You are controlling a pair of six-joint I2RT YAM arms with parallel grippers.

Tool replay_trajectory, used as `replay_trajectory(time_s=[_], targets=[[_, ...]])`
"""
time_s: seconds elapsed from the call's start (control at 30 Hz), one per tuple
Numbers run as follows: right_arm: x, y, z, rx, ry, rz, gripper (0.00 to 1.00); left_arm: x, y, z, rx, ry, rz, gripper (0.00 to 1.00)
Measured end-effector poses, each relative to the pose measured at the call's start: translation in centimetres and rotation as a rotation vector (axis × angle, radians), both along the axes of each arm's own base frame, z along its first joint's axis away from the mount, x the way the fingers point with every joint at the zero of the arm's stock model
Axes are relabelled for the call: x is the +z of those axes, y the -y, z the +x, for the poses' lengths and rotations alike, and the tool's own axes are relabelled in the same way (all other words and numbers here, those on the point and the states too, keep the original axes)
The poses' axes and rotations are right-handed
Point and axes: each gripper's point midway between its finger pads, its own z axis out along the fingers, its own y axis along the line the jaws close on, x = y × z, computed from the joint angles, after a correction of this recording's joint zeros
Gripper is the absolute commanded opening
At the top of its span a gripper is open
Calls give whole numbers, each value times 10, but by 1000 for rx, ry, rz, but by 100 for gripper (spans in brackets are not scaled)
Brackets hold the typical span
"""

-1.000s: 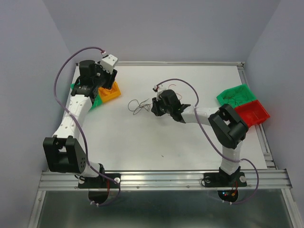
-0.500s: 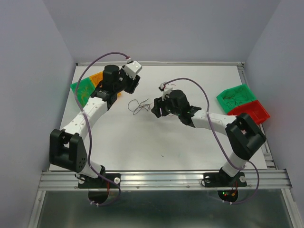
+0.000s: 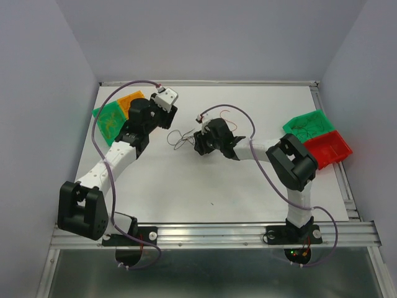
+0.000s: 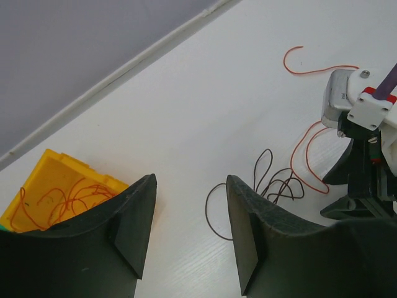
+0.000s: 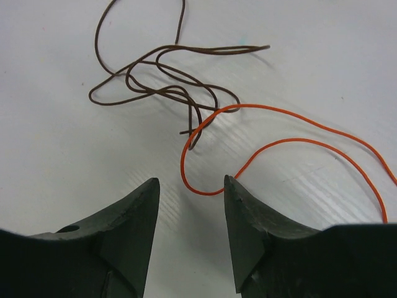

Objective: Untangle the cables

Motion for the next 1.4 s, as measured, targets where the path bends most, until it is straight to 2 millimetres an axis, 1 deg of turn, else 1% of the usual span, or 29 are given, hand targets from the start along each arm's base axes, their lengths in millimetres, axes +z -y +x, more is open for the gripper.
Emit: replay_trajectory(time_s=[0.1,0.17,0.2,0.23,0.27,0.3,0.33,0.4,0.57,0.63,0.7,0.73,0.77,0.8,0.83,0.9,0.97,1.0,1.07,1.13,1.17,1.23,1.3,1.33,1.4], targets=[[8,-4,6,3,26,10,41,7,-1,2,8,28,-3,60],[11,-5,8,5,41,13,41,7,-1,2,9,29,-2,60],[11,-4,8,4,44,12,39,6,-2,3,9,30,0,60],[11,-4,9,1,48,10,28,6,-2,3,11,29,2,60],[11,-3,11,-5,53,6,25,6,-2,3,11,31,4,60],[10,-3,12,-8,60,1,13,5,-3,3,14,32,6,60],[9,-2,13,-13,63,-2,7,4,-3,3,16,32,9,60],[6,0,15,-20,67,-13,1,2,-4,3,18,32,14,60],[8,0,16,-18,75,-13,1,-5,-3,0,4,25,20,61],[10,2,10,-12,73,-8,1,-7,0,-2,-16,25,19,62],[17,7,1,-5,73,-2,1,-11,4,-5,-47,25,17,63],[28,11,-7,4,78,12,1,-13,7,-6,-65,28,13,63],[36,12,-10,10,87,25,1,-15,8,-8,-76,27,13,63],[48,14,-17,19,95,45,1,-16,11,-9,-96,28,8,65],[63,16,-23,29,109,72,1,-16,13,-10,-110,29,4,66],[98,19,-37,53,148,141,1,-12,19,-12,-143,44,-7,68],[129,21,-49,75,181,203,1,-5,25,-13,-176,70,-21,71],[138,21,-53,84,189,220,1,-1,28,-14,-200,86,-28,72],[164,22,-64,107,219,277,1,4,36,-16,-246,117,-43,74],[186,23,-73,126,242,324,1,6,43,-22,-298,138,-54,79],[195,24,-78,134,249,343,1,5,47,-25,-331,145,-59,87],[205,26,-85,146,254,370,0,5,54,-33,-387,172,-66,99],[214,26,-91,160,260,392,1,4,57,-41,-430,199,-71,99],[217,26,-93,167,261,400,0,0,58,-49,-458,212,-71,99],[227,27,-100,187,266,425,1,-2,59,-59,-494,231,-70,99]])
